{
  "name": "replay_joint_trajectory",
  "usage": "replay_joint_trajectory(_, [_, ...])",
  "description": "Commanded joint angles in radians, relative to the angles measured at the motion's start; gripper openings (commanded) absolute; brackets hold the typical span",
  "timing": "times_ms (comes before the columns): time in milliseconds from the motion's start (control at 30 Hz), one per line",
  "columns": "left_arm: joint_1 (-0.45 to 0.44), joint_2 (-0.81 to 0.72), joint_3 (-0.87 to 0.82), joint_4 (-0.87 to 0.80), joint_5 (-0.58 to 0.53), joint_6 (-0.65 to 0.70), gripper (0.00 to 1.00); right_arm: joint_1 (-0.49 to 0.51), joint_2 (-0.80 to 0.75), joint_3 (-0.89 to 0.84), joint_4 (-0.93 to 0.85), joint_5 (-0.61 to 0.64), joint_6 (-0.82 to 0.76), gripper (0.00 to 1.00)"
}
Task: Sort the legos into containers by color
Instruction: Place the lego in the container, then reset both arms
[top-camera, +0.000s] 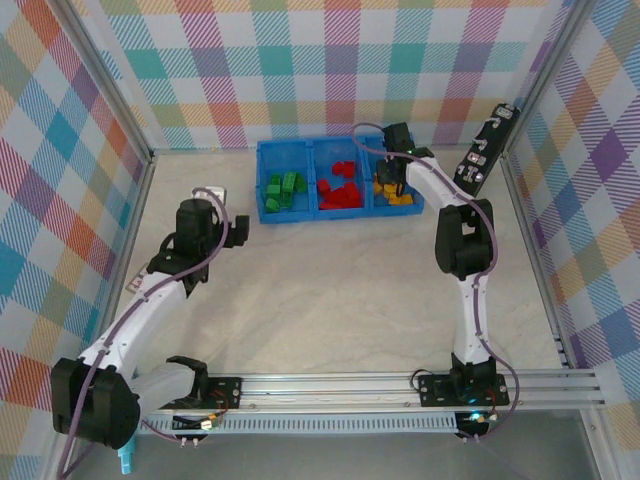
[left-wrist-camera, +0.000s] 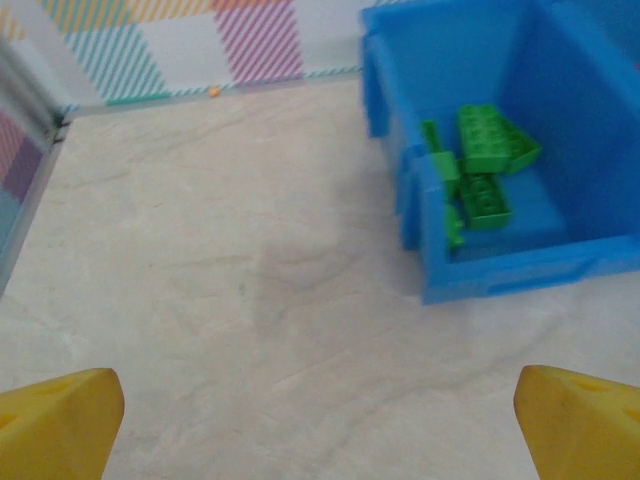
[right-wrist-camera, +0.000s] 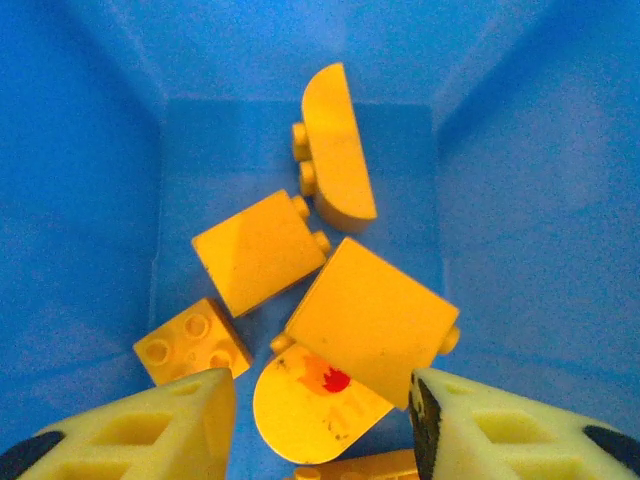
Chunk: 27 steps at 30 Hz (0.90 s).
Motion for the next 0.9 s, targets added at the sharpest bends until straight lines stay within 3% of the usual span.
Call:
replay_joint_trajectory(0, [0.075, -0.019, -0.072, 0.195, -0.011, -0.023, 1.00, -0.001, -0.124, -0.052, 0.047, -0.048, -0.004, 0.54])
replay_joint_trajectory(167, [0.158, 0.039, -0.167, 0.350, 0.050, -0.052, 1.00, -0.001, -0.254, -0.195, 0.120, -0.119, -0.014, 0.73])
replay_joint_trajectory(267, [0.197, 0.130, -0.219, 0.483, 0.138, -0.107, 1.00, -0.001, -0.327, -0.264, 0.142, -0.173, -0.014, 0.99])
replay_joint_trajectory(367, [0.203, 0.222, -0.253, 0.596, 0.180, -0.157, 1.00, -0.001, -0.369, -0.275, 0.096, -0.184, -0.016, 0.99])
replay_joint_trajectory(500, [0.208, 0.289, -0.291, 0.700, 0.131, -0.174, 1.00, -0.001, -0.459, -0.363, 0.090, -0.169, -0.025, 0.99])
replay_joint_trajectory(600, [0.208, 0.341, -0.341, 0.824, 0.211, -0.140, 1.00, -0.001, -0.518, -0.443, 0.075, -0.153, -0.027, 0.99])
replay_joint_trajectory(800, [0.207, 0.407, -0.400, 0.977, 0.209, -0.138, 1.00, -0.003, -0.699, -0.796, 0.297, -0.152, -0.057, 0.99])
replay_joint_trajectory(867, [0.206, 0.503, -0.437, 1.156, 0.182, -0.152, 1.00, -0.004, -0.740, -0.894, 0.359, -0.183, -0.080, 0.99])
